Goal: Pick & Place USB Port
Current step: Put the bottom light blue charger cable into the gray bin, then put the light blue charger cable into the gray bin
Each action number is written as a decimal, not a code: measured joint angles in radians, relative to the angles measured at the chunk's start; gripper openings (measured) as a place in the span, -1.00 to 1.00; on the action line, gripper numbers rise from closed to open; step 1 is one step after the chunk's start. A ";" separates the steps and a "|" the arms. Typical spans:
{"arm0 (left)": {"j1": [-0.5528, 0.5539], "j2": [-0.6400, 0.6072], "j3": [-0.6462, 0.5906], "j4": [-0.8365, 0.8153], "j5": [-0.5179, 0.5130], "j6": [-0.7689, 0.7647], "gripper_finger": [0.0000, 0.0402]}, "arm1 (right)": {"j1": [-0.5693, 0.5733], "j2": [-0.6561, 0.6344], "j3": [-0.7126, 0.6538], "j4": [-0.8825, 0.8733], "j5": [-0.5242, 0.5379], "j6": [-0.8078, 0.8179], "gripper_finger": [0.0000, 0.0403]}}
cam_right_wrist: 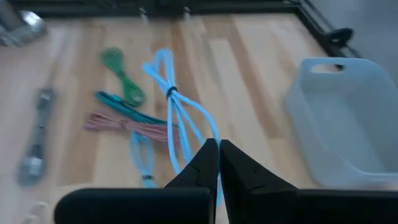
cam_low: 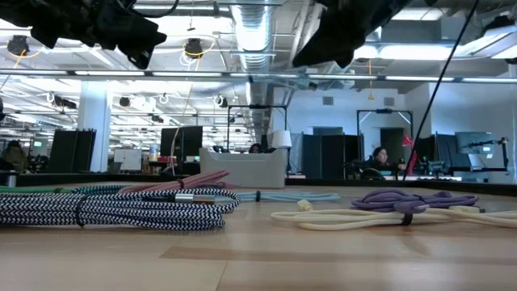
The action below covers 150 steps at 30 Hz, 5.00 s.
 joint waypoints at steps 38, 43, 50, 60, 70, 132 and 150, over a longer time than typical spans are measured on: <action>0.000 0.030 0.000 0.016 -0.003 0.000 -0.45 | -0.452 0.284 0.061 0.416 -0.097 -0.167 -1.00; 0.000 0.031 0.000 0.016 -0.004 0.000 -0.45 | -0.478 0.397 0.132 0.403 -0.097 -0.156 -1.00; 0.000 0.031 0.000 0.016 -0.004 0.000 -0.45 | -0.508 0.446 0.169 0.381 -0.091 -0.146 -1.00; 0.000 0.031 0.000 0.016 -0.004 0.000 -0.45 | -0.514 0.422 0.169 0.282 -0.047 -0.145 -1.00; 0.000 0.031 0.000 0.016 -0.003 0.000 -0.45 | -0.519 0.422 0.169 0.269 -0.047 -0.145 -1.00; 0.000 0.031 0.000 0.015 -0.003 0.000 -0.45 | -0.071 0.048 0.280 -0.311 -0.154 -0.145 -0.62; 0.000 0.031 0.000 0.015 -0.003 0.000 -0.45 | 0.106 0.326 0.279 -0.339 -0.153 -0.086 -0.62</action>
